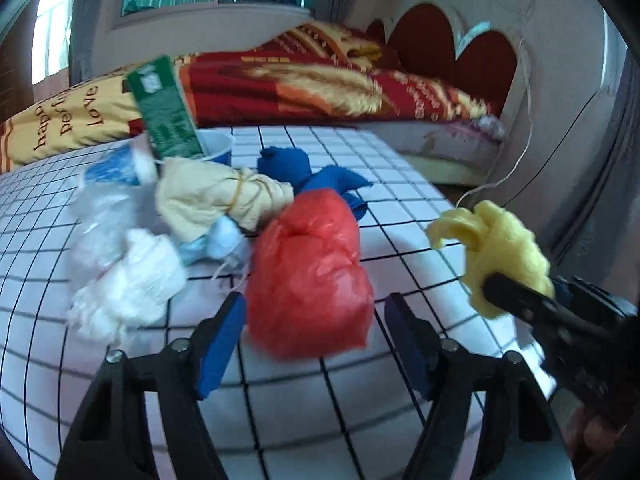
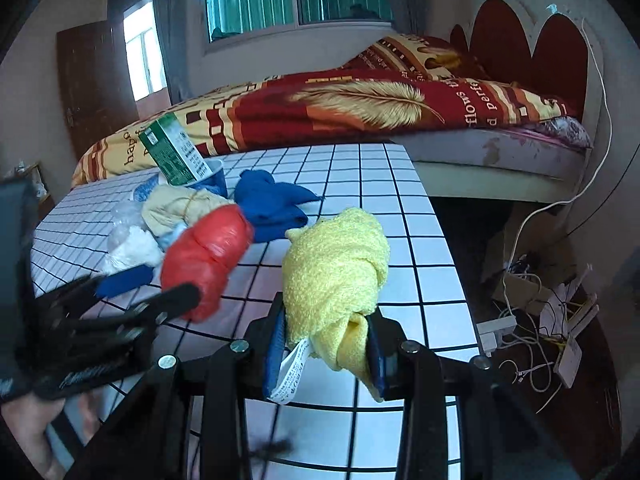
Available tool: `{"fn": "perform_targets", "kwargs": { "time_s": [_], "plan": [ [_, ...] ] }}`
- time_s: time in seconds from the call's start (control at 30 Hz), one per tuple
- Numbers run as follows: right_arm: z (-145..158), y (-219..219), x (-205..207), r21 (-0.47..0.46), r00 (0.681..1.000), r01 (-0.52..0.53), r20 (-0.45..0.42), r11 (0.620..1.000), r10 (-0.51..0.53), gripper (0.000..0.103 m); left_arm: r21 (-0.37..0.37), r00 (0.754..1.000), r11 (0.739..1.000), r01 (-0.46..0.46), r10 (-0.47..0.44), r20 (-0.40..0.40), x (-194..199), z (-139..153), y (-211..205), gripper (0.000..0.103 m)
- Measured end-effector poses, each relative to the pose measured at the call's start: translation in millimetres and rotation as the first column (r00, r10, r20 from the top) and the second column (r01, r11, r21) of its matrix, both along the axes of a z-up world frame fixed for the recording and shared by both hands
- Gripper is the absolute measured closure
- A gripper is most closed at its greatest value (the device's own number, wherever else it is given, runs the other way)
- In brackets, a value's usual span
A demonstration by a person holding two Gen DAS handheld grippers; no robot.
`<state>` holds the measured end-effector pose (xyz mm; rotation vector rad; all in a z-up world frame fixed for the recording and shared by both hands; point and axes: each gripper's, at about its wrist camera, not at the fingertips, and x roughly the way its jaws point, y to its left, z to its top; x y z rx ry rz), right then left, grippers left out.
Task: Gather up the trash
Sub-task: 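Grasp the yellow cloth with right tool while left tool grasps the red bag, then carry yellow cloth and red bag over the bin and release both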
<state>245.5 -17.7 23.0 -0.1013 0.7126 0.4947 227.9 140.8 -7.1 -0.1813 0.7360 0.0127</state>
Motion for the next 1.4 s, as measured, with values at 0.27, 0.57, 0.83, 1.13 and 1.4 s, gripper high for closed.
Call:
{"fn": "perform_targets", "kwargs": {
  "time_s": [0.27, 0.57, 0.83, 1.13, 1.4],
  "plan": [
    [4.0, -13.1, -5.0, -0.012, 1.000, -0.012, 0.013, 1.000, 0.012, 0.065, -0.019, 1.000, 1.000, 0.007, -0.007, 0.021, -16.8, 2.5, 0.9, 0.080],
    [22.7, -41.3, -51.6, 0.000, 0.999, -0.015, 0.048, 1.000, 0.015, 0.065, -0.010, 0.996, 0.999, 0.051, -0.050, 0.074, -77.6, 25.7, -15.8, 0.080],
    [41.3, -88.5, -99.4, 0.005, 0.997, 0.013, 0.076, 1.000, -0.013, 0.065, 0.042, 0.986, 0.990, 0.131, -0.135, 0.097, -102.2, 37.5, -63.6, 0.080],
    [44.4, -163.1, -136.2, 0.019, 0.992, 0.107, 0.065, 0.994, -0.108, 0.065, 0.083, 0.964, 0.968, 0.236, -0.244, 0.104, -121.1, 46.3, -120.1, 0.080],
    [31.2, -216.7, -149.2, 0.032, 0.980, 0.196, 0.032, 0.980, -0.197, 0.065, 0.096, 0.941, 0.942, 0.320, -0.328, 0.084, -121.1, 40.9, -164.5, 0.080]
  ]
}}
